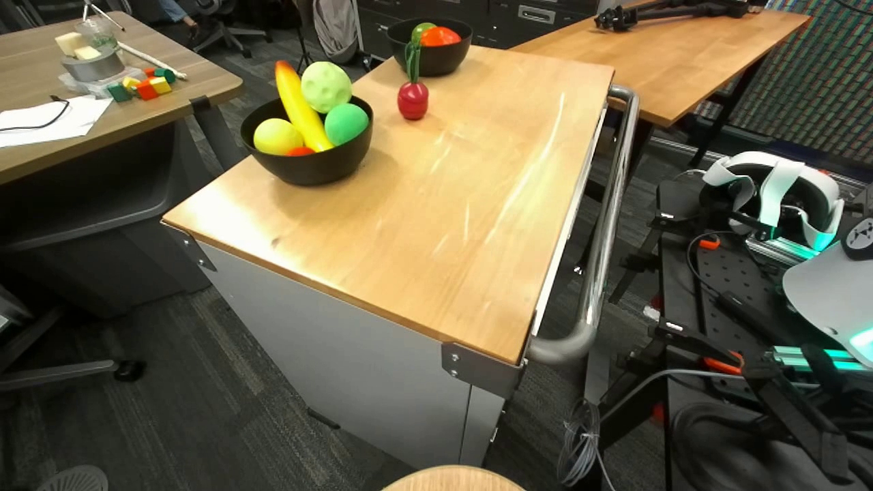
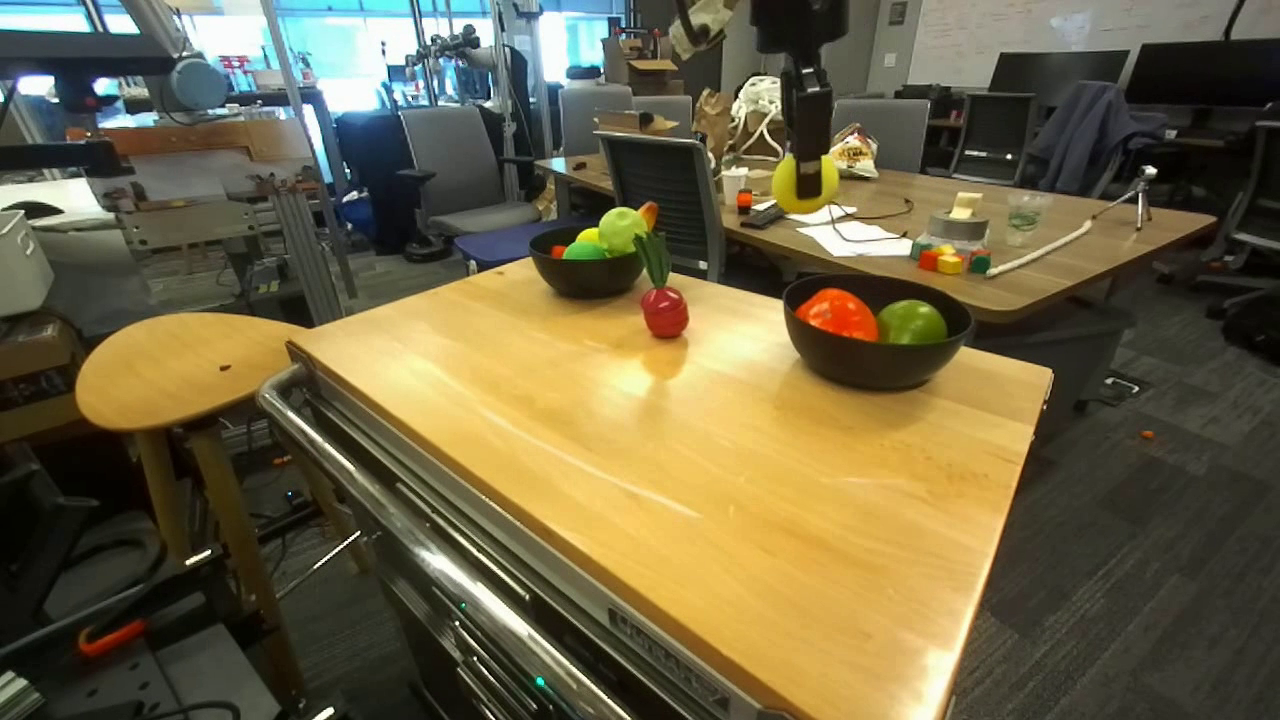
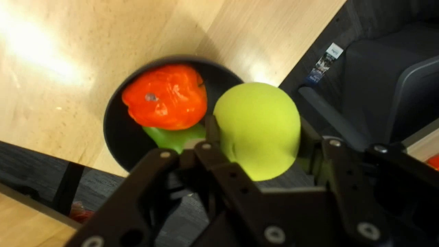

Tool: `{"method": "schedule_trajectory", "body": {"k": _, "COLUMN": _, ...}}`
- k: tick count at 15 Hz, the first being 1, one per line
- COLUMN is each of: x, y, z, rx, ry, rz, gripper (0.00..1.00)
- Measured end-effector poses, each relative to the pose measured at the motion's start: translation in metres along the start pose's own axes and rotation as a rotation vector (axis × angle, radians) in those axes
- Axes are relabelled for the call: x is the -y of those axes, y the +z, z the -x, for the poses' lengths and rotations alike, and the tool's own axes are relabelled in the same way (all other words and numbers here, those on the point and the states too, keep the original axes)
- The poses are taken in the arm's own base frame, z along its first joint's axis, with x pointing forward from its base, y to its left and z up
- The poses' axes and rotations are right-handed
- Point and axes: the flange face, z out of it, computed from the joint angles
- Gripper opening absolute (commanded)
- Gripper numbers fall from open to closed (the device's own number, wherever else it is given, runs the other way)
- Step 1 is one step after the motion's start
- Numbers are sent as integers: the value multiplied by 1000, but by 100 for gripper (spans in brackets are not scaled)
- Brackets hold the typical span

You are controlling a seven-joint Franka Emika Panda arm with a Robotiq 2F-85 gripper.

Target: Take the fruits and vegetables out of the bowls and put them on the table

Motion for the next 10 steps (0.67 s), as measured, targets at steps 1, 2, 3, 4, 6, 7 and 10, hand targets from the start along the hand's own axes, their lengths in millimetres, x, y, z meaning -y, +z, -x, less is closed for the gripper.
{"method": "schedule_trajectory", "body": {"k": 1, "x": -1, "y": 1, "z": 13, "rx": 22, "ry": -19, "rz": 2, "gripper": 27}}
{"method": "schedule_trajectory", "body": {"k": 2, "x": -3, "y": 4, "z": 26, "rx": 43, "ry": -38, "rz": 5, "gripper": 27}}
{"method": "schedule_trajectory", "body": {"k": 3, "x": -7, "y": 8, "z": 37, "rx": 62, "ry": -55, "rz": 9, "gripper": 27}}
{"method": "schedule_trajectory", "body": {"k": 4, "x": -10, "y": 13, "z": 47, "rx": 76, "ry": -71, "rz": 10, "gripper": 27}}
{"method": "schedule_trajectory", "body": {"k": 6, "x": -20, "y": 25, "z": 63, "rx": 95, "ry": -98, "rz": 15, "gripper": 27}}
{"method": "schedule_trajectory", "body": {"k": 7, "x": -27, "y": 33, "z": 69, "rx": 103, "ry": -103, "rz": 21, "gripper": 27}}
{"method": "schedule_trajectory", "body": {"k": 10, "x": -46, "y": 60, "z": 82, "rx": 122, "ry": -102, "rz": 47, "gripper": 27}}
